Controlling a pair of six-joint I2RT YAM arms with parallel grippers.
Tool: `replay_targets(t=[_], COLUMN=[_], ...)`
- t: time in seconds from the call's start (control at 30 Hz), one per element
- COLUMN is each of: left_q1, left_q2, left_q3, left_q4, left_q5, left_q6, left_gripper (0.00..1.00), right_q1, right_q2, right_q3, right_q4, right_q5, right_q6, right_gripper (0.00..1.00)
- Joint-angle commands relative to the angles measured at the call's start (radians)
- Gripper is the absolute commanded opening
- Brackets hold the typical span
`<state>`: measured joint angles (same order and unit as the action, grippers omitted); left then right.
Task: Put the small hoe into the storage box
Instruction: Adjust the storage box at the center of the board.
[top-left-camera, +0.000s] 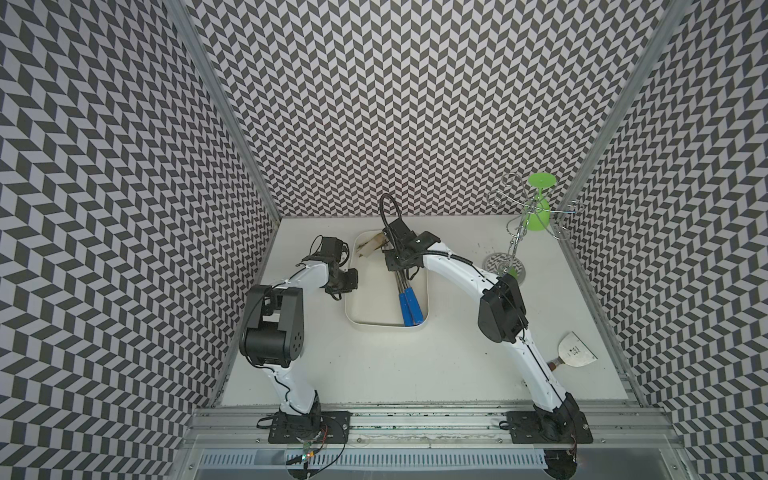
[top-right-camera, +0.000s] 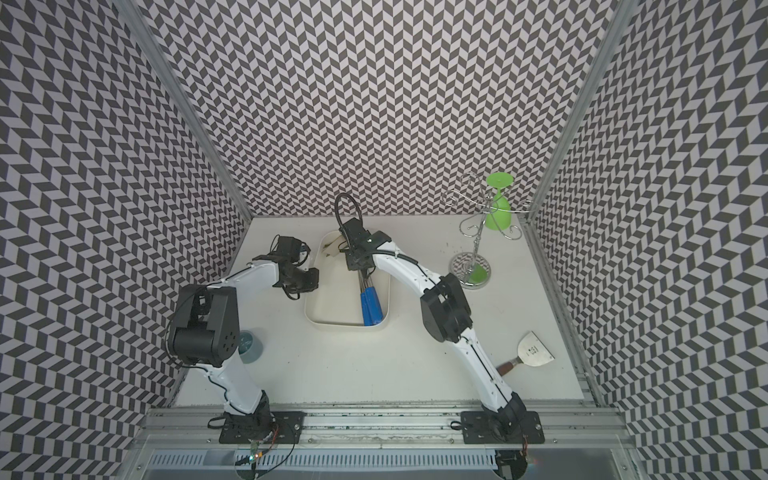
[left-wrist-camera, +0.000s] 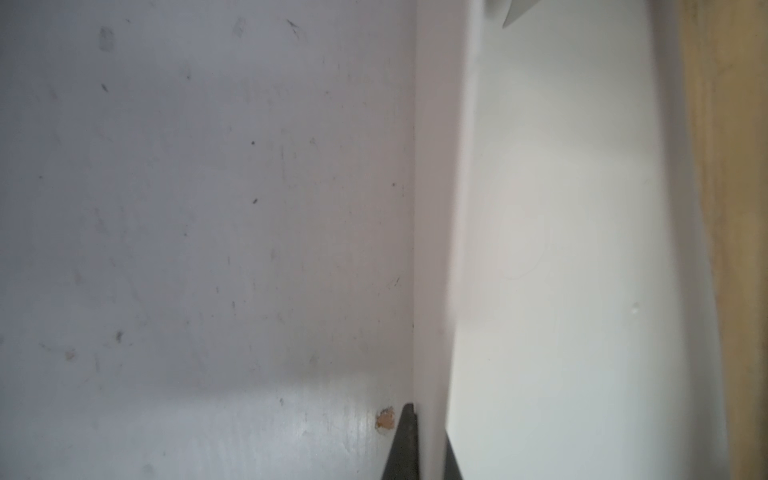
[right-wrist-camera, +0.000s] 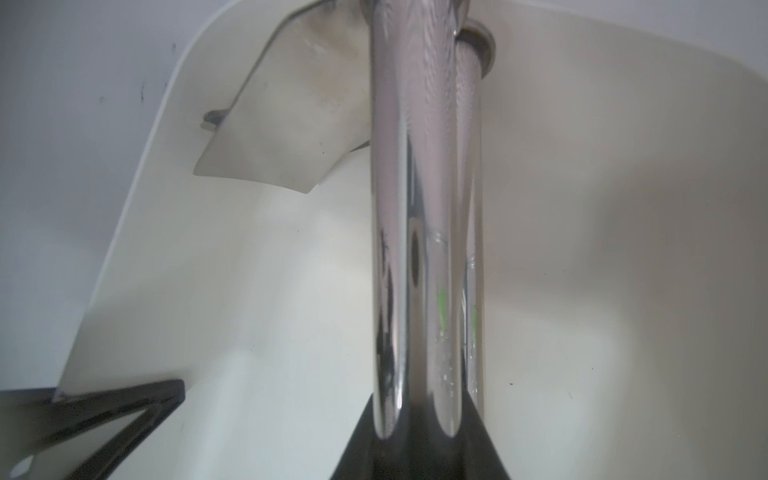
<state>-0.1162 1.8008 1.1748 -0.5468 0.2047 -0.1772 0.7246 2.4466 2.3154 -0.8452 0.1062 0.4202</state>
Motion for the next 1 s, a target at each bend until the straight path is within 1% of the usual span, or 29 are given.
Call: replay_targets(t=[0.0, 0.13, 0.2, 0.27, 0.33, 0.47, 0.6, 0.83, 0.97], left_q1=[-0.026, -0.027, -0.028, -0.028, -0.028, -0.028, -0.028, -0.028, -0.029], left_q2=[-0.019, -0.018, -0.017, -0.015, -0.015, -0.013, -0.011, -0.009, -0.011], left_q3=[-0.006, -0.006, -0.006, -0.006, -0.007, -0.007, -0.006, -0.005, -0.002], left_q4=[-0.03, -0.031, -0.031, -0.031, -0.031, -0.03, -0.03, -0.03, -0.031], left_q5=[0.13, 0.13, 0.129, 0.128, 0.128, 0.127, 0.127, 0.122, 0.121], left_q6=[0.001, 0.0, 0.002, 0.0, 0.001, 0.002, 0.002, 0.004, 0.004], left_gripper=[0.0, 0.0, 0.0, 0.0, 0.0, 0.0, 0.0, 0.0, 0.0], right_q1=[-0.01, -0.01, -0.01, -0.01, -0.01, -0.008, -0.008, -0.007, -0.013], right_q2=[-0.022, -0.008, -0.006, -0.01, -0.017, -0.029, -0.055, -0.104, -0.154], right_q3=[-0.005, -0.011, -0.019, -0.027, -0.036, -0.054, -0.091, -0.1, -0.1], right_q4=[0.086, 0.087, 0.086, 0.086, 0.088, 0.089, 0.1, 0.099, 0.104], right_q5=[-0.029, -0.033, -0.03, -0.03, -0.036, -0.052, -0.068, -0.066, -0.053], right_q6=[0.102, 0.096, 0.089, 0.083, 0.079, 0.072, 0.065, 0.047, 0.039], right_gripper=[0.0, 0.01, 0.04, 0.12, 0.23, 0.35, 0.4, 0.42, 0.45])
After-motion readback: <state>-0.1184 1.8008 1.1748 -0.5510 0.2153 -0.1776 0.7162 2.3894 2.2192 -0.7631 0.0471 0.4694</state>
